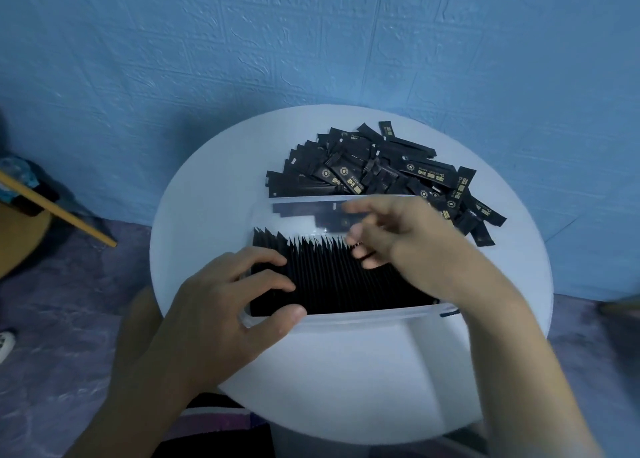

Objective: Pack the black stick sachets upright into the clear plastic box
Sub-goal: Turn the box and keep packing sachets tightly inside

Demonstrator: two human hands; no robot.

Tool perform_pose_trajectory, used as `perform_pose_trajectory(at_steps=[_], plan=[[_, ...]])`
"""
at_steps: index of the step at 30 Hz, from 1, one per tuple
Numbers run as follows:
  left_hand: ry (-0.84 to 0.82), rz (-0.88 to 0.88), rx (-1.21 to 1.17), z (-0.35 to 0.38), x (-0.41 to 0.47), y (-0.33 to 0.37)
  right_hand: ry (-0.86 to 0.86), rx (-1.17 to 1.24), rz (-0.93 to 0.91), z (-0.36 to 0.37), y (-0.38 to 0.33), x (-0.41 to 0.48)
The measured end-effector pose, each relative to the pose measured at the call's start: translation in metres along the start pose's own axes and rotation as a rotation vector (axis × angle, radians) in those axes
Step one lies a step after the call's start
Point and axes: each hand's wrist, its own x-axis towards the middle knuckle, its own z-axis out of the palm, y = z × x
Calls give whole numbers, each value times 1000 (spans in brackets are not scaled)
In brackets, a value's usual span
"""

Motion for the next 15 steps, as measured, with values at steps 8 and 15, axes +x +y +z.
perform_pose_trajectory(at_steps=[8,15], plan=[[44,-34,-8,5,4,0,607,-233,146,-75,58,-12],[109,-30,-18,10,5,-3,529,-560,300,-67,78,0]])
